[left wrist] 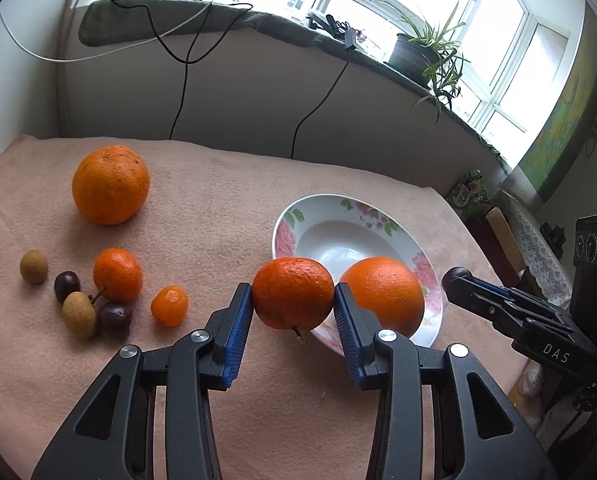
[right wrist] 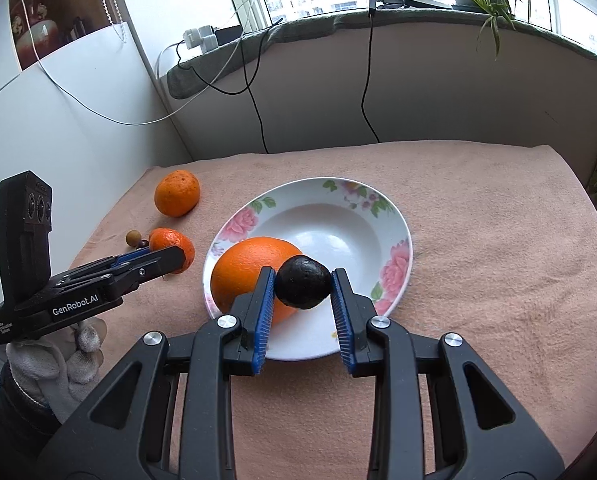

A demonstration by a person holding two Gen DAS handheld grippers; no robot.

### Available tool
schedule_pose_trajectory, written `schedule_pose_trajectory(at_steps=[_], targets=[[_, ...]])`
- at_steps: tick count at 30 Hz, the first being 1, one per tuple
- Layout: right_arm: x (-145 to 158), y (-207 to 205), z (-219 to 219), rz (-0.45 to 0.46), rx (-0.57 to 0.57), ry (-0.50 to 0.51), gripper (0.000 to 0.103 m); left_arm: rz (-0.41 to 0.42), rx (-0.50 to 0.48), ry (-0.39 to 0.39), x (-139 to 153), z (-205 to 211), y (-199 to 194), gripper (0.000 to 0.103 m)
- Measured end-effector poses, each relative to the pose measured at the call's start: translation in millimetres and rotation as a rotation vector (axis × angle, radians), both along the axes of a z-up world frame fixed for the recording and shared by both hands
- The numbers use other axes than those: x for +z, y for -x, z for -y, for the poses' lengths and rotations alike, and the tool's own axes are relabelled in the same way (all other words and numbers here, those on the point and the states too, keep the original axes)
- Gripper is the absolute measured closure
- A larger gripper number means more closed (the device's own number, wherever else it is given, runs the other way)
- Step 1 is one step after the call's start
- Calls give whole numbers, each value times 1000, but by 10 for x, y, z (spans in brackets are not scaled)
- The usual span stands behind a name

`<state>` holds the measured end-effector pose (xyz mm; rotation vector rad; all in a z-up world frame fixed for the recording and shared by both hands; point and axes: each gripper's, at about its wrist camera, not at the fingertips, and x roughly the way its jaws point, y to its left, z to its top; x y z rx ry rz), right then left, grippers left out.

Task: Organize fruits
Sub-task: 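Carry the tangerine and plum into the bowl and open both grippers, then withdraw both grippers from the bowl toward the remaining fruit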

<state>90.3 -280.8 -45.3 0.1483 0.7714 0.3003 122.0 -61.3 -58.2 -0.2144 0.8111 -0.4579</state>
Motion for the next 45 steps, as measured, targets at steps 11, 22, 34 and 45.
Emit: schedule_pose_trajectory(at_steps=[11,22,34,45], targets=[[-154,-56,134,-48,-23,-9,73,-23,-11,-11,-52,97,-76,63],[-219,-93,122,-72,-20,-2,73,-26,-20,-26,-46,148,-94,63],[-249,-109,89,-72,-11,14,73,-9,-29,-25,-15,184,-80,54],[-113,-27,79,-6,-19,38,28,6,-16,-28,40,160,-61,39]])
